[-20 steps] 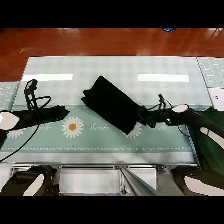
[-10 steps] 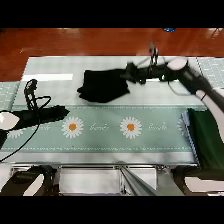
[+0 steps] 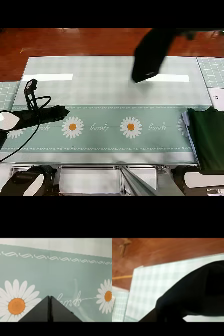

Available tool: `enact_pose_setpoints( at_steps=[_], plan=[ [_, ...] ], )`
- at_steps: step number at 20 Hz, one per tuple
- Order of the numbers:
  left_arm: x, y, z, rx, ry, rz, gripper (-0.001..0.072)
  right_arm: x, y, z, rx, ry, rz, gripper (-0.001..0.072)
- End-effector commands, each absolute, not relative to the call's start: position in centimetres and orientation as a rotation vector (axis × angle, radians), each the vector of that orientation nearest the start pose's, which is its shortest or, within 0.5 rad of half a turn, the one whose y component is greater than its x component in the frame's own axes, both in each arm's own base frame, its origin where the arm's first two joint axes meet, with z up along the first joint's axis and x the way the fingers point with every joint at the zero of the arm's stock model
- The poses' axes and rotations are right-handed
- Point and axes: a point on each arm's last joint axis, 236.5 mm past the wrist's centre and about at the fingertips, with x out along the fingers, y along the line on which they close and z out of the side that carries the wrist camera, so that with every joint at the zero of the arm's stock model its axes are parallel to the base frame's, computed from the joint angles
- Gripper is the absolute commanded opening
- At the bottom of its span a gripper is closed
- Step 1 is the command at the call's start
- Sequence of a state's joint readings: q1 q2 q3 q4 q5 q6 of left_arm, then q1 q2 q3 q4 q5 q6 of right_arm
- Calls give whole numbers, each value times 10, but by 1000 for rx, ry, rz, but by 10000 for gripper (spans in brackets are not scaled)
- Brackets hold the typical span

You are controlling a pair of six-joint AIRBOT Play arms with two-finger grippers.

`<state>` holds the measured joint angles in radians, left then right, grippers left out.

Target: Fold the shirts.

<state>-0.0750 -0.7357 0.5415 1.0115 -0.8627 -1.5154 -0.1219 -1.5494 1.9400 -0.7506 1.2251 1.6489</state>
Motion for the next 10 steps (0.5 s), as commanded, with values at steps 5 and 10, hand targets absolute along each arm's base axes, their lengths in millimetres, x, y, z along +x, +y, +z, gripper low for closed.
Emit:
enact_pose_setpoints(
  at_steps=[5,10],
  plan=[
    [285,-115,10,-463,1022,-283,25,425,-71,263,726,867,159,22],
    [289,-114,12,-465,1001,-276,25,329,-141,237,632,1054,-157,21]
  ],
)
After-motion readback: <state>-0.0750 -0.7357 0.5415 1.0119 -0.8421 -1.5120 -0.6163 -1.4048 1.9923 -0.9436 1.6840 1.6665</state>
